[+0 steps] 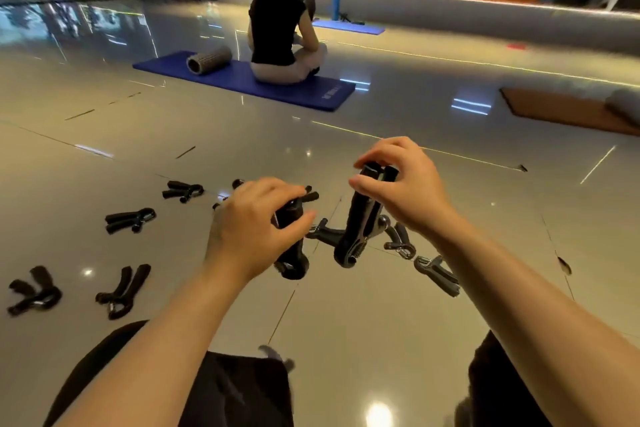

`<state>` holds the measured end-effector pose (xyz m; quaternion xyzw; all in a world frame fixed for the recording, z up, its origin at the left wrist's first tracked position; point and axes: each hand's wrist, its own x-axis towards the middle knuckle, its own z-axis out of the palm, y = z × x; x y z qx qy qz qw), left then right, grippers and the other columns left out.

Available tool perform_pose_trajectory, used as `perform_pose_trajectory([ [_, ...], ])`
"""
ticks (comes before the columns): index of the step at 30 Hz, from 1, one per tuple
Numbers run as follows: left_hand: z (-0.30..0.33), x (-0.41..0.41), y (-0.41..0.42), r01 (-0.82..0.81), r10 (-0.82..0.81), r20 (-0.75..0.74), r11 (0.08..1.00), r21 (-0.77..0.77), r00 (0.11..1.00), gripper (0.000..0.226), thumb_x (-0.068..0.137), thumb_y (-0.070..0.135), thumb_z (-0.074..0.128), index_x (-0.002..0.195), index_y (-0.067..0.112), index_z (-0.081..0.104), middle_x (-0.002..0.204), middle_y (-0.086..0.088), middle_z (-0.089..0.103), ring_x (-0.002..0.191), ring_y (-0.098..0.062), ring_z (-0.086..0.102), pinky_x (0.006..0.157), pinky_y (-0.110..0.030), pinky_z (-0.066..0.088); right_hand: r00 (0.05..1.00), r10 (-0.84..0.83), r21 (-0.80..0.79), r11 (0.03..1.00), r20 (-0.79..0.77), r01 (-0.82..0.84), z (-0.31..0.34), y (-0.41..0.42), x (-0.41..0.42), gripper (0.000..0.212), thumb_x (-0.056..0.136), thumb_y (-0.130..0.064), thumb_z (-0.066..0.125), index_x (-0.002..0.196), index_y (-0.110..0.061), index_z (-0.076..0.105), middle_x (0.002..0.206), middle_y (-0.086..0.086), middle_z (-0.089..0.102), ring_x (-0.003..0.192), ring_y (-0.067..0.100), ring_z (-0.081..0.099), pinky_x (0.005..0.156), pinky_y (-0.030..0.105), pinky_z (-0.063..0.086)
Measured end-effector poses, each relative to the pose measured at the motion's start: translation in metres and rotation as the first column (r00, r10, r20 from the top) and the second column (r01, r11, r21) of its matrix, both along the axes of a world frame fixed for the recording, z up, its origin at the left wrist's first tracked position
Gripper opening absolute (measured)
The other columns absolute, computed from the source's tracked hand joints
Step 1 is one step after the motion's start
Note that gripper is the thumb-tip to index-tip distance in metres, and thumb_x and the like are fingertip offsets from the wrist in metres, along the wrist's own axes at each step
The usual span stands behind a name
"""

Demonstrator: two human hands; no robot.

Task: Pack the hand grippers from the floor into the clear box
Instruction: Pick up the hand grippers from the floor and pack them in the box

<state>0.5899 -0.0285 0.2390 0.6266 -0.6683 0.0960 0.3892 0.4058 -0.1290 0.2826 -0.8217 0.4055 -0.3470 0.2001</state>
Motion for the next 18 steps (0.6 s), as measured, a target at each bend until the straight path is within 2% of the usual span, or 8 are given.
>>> perform_pose_trajectory([
  [2,-0.009,-0.007,-0.004,0.022,-0.017,0.125,0.999,-0.039,0.992,0.036,0.081,0.044,0.056,0.106,0.023,0.070,0.100,0.006,0.067,0.092,-0.013,0.060,0.069,-0.019,0.044,0.996,-0.081,0.007,0.997,0.027,0.080,-0.018,-0.003,-0.010,0.014,0.078,-0.030,0.071,0.088,-0.026,0.062,0.104,-0.008,0.048,0.092,0.003,0.047,0.073,0.010,0.041],
  [3,-0.010,-0.013,-0.009,0.032,-0.026,0.133,0.999,-0.042,0.991,0.037,0.081,0.043,0.056,0.110,0.024,0.069,0.106,0.007,0.066,0.096,-0.012,0.058,0.070,-0.017,0.041,0.992,-0.122,0.004,0.993,0.037,0.121,-0.027,-0.005,-0.017,0.015,0.078,-0.030,0.071,0.088,-0.024,0.062,0.104,-0.008,0.047,0.094,0.005,0.048,0.075,0.013,0.044],
  [5,-0.007,-0.030,-0.028,0.064,-0.062,0.079,0.998,-0.028,0.995,0.041,0.081,0.045,0.055,0.117,0.028,0.065,0.120,0.008,0.061,0.103,-0.010,0.056,0.075,-0.018,0.040,0.987,-0.154,-0.032,0.988,-0.037,0.153,-0.035,-0.011,-0.034,0.018,0.078,-0.034,0.070,0.089,-0.021,0.062,0.105,-0.009,0.045,0.098,0.009,0.047,0.077,0.020,0.047],
  [8,0.000,-0.058,-0.057,0.191,-0.188,-0.071,0.981,0.038,0.979,0.045,0.081,0.049,0.054,0.119,0.029,0.062,0.130,0.008,0.054,0.110,-0.014,0.054,0.084,-0.031,0.048,0.954,-0.125,-0.160,0.984,-0.272,0.083,-0.033,-0.017,-0.061,0.026,0.079,-0.040,0.068,0.093,-0.019,0.064,0.108,-0.009,0.043,0.099,0.008,0.039,0.068,0.013,0.036],
  [10,0.002,-0.077,-0.071,0.252,-0.245,-0.105,0.966,0.055,0.964,0.044,0.081,0.049,0.055,0.119,0.028,0.062,0.130,0.007,0.053,0.111,-0.015,0.054,0.086,-0.035,0.049,0.944,-0.164,-0.213,0.972,-0.287,0.104,-0.031,-0.019,-0.082,0.027,0.078,-0.040,0.068,0.093,-0.019,0.064,0.112,-0.005,0.048,0.098,0.007,0.036,0.066,0.013,0.033],
  [14,-0.001,-0.110,-0.088,0.305,-0.308,0.023,0.948,0.096,0.951,0.045,0.080,0.049,0.053,0.118,0.026,0.063,0.126,0.004,0.057,0.111,-0.017,0.055,0.088,-0.030,0.043,0.921,-0.306,-0.165,0.948,-0.241,0.272,-0.033,-0.014,-0.126,0.029,0.078,-0.044,0.067,0.092,-0.020,0.064,0.114,-0.005,0.047,0.103,0.009,0.040,0.075,0.026,0.045],
  [18,-0.011,-0.145,-0.097,0.413,-0.420,0.019,0.897,0.156,0.907,0.046,0.078,0.053,0.052,0.113,0.027,0.066,0.124,0.004,0.058,0.109,-0.018,0.055,0.085,-0.029,0.042,0.874,-0.395,-0.164,0.918,-0.282,0.362,-0.026,0.006,-0.173,0.028,0.080,-0.043,0.066,0.095,-0.019,0.063,0.113,-0.006,0.045,0.103,0.009,0.038,0.075,0.021,0.038],
])
